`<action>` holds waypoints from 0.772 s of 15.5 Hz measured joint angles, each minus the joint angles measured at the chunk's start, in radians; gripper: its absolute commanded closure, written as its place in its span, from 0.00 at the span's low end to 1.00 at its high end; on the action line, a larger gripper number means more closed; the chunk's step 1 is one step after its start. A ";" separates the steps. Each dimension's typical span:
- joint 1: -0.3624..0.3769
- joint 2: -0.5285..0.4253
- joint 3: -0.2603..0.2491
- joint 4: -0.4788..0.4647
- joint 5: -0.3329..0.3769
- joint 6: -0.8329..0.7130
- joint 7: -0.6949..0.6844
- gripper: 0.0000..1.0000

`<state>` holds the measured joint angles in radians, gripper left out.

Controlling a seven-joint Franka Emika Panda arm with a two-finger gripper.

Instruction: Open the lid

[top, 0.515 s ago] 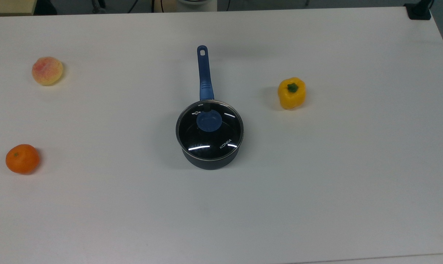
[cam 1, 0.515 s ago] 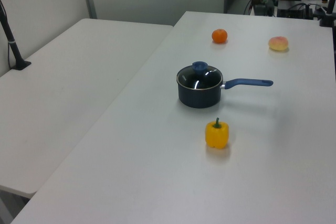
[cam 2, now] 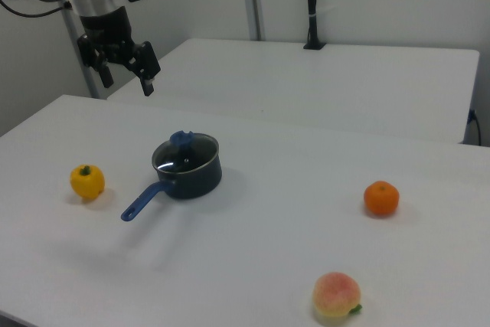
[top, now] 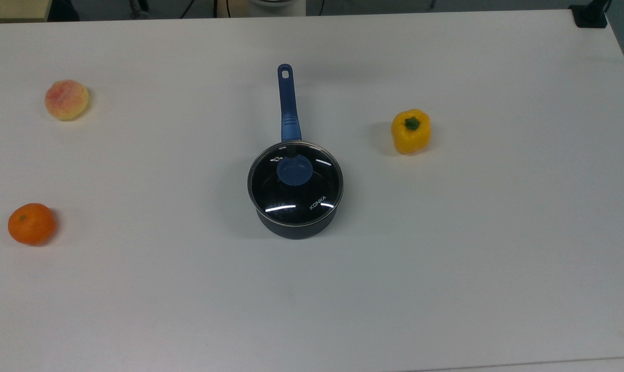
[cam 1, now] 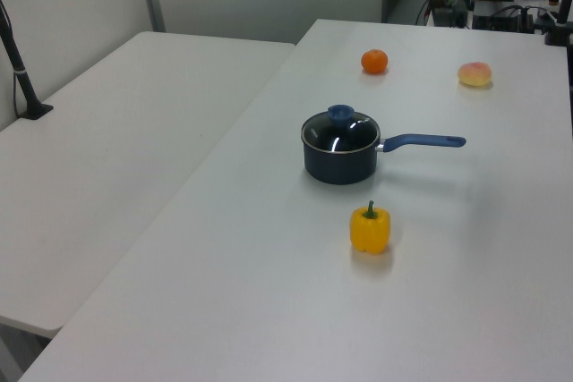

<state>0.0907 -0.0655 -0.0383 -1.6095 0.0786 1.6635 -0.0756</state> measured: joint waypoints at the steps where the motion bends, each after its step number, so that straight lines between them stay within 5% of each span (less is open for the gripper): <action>1: 0.000 0.000 0.000 0.000 0.000 0.000 0.000 0.00; 12: 0.033 0.092 0.015 0.003 0.000 0.071 0.000 0.00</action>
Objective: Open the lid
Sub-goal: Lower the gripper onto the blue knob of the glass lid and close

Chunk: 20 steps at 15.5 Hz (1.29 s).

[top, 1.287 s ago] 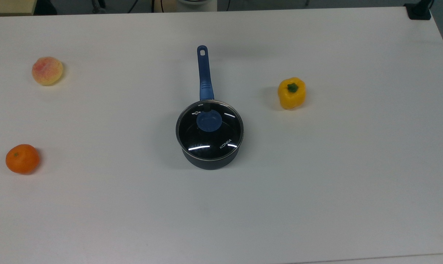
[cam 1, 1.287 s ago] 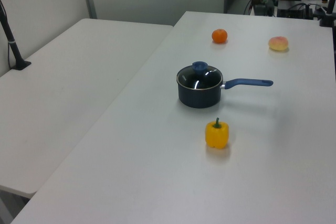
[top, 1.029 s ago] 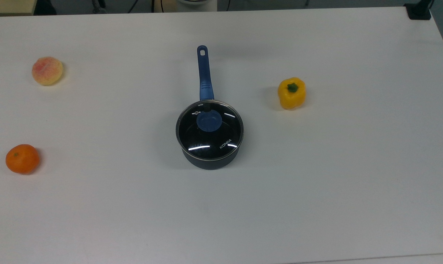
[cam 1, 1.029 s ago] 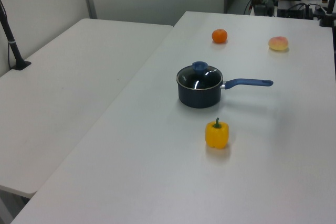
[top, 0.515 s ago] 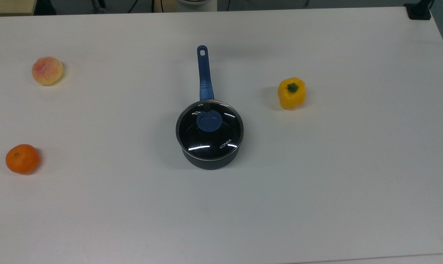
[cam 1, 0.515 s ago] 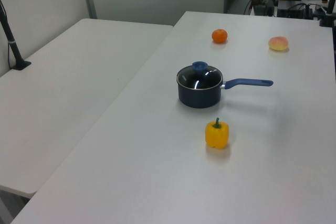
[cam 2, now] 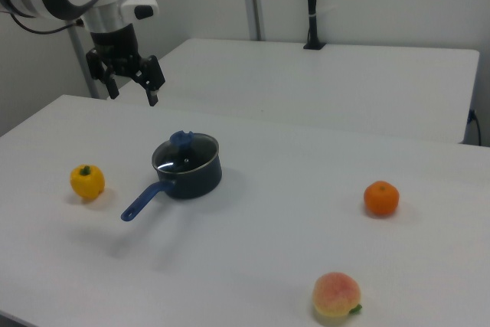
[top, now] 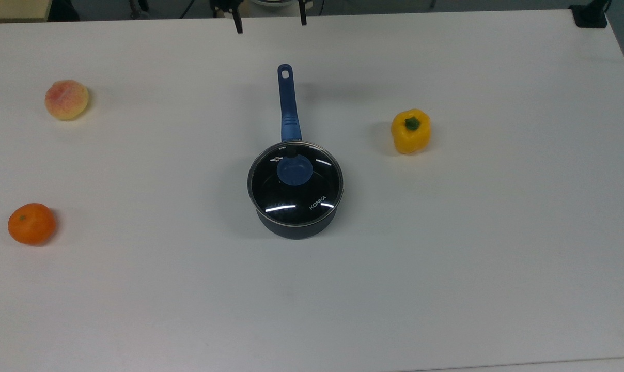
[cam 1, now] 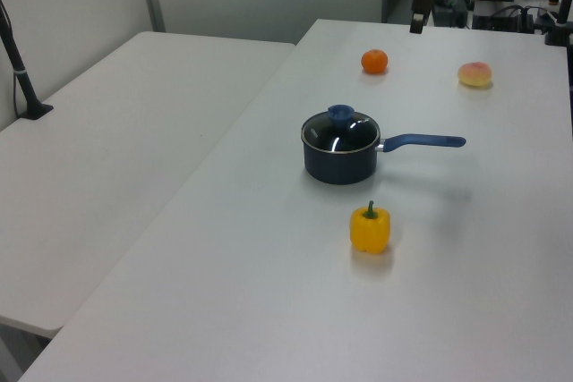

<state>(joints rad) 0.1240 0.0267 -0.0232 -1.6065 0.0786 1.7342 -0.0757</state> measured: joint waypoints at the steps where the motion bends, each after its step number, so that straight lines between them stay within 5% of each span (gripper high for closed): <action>1: 0.005 0.014 0.000 0.008 0.000 0.008 0.000 0.00; 11: 0.059 0.264 0.001 0.224 -0.031 0.031 0.195 0.00; 20: 0.074 0.409 0.001 0.234 -0.108 0.245 0.255 0.00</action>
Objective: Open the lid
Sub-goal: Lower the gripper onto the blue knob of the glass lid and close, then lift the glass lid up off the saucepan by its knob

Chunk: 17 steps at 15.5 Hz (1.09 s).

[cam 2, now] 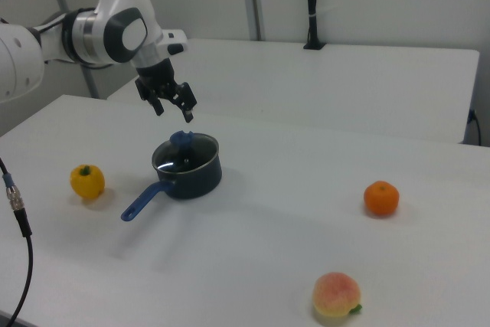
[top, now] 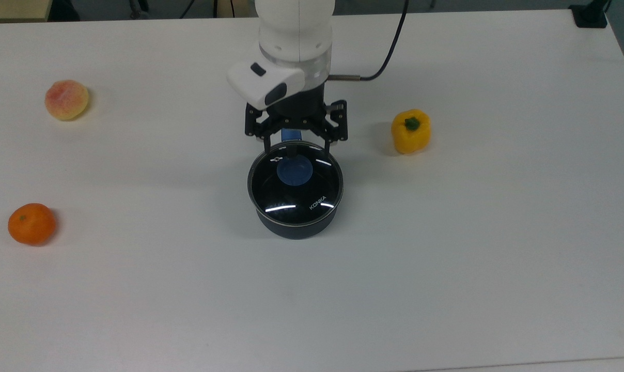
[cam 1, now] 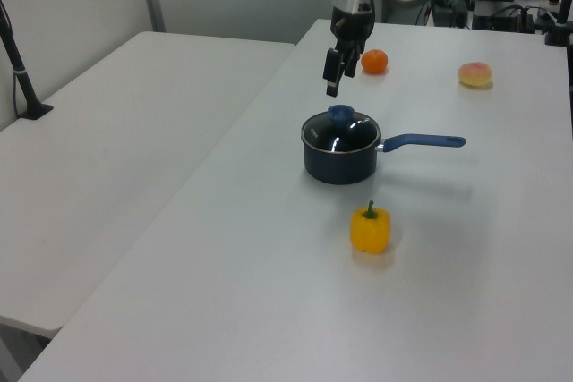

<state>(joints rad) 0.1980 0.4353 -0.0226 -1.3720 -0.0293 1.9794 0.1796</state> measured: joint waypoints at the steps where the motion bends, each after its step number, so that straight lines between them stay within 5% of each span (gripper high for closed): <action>1: 0.000 0.011 0.000 -0.001 -0.013 0.008 0.000 0.00; 10: 0.010 0.064 0.000 -0.038 -0.080 0.049 0.000 0.00; 11: 0.014 0.064 0.000 -0.045 -0.088 0.050 0.000 0.05; 17: 0.017 0.064 0.000 -0.059 -0.106 0.050 0.000 0.86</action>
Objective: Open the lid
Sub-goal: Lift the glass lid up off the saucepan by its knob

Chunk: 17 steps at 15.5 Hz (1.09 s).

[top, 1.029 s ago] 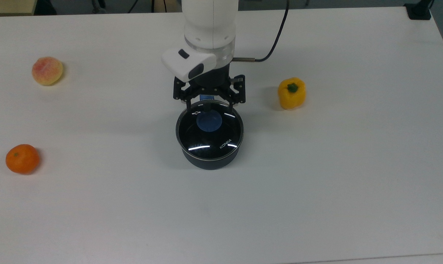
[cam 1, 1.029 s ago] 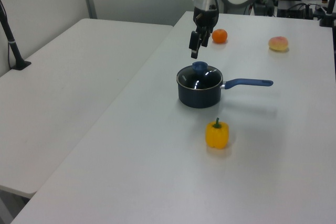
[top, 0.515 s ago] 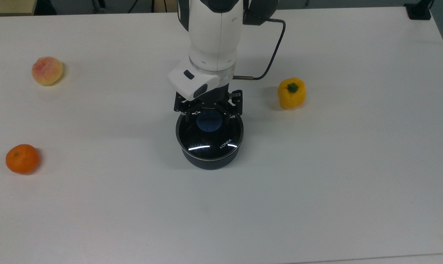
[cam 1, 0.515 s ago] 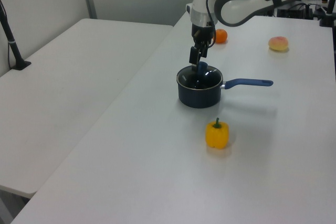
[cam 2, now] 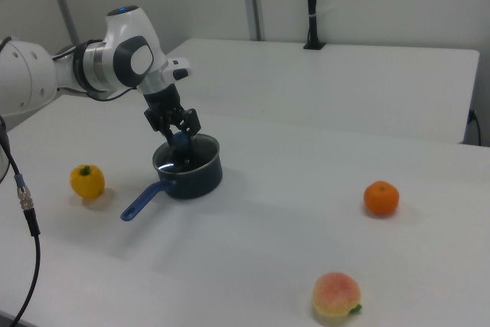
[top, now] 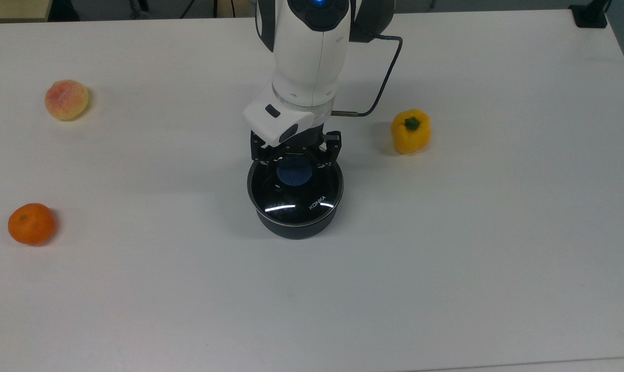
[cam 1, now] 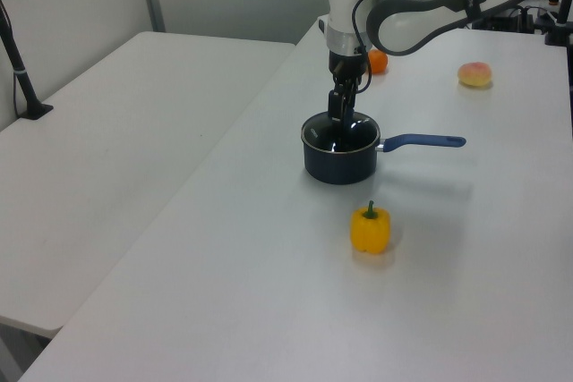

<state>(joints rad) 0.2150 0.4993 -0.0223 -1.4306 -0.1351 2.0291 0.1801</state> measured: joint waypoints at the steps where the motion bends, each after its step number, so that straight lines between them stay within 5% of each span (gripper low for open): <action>1: 0.001 0.000 0.000 0.000 -0.002 0.000 0.000 0.94; 2: 0.001 -0.001 0.000 0.000 -0.009 0.000 0.000 1.00; 17: 0.005 -0.103 0.001 -0.013 -0.038 -0.014 0.000 1.00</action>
<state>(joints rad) 0.2201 0.3968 -0.0209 -1.4438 -0.1733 2.0146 0.1801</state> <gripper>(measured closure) 0.379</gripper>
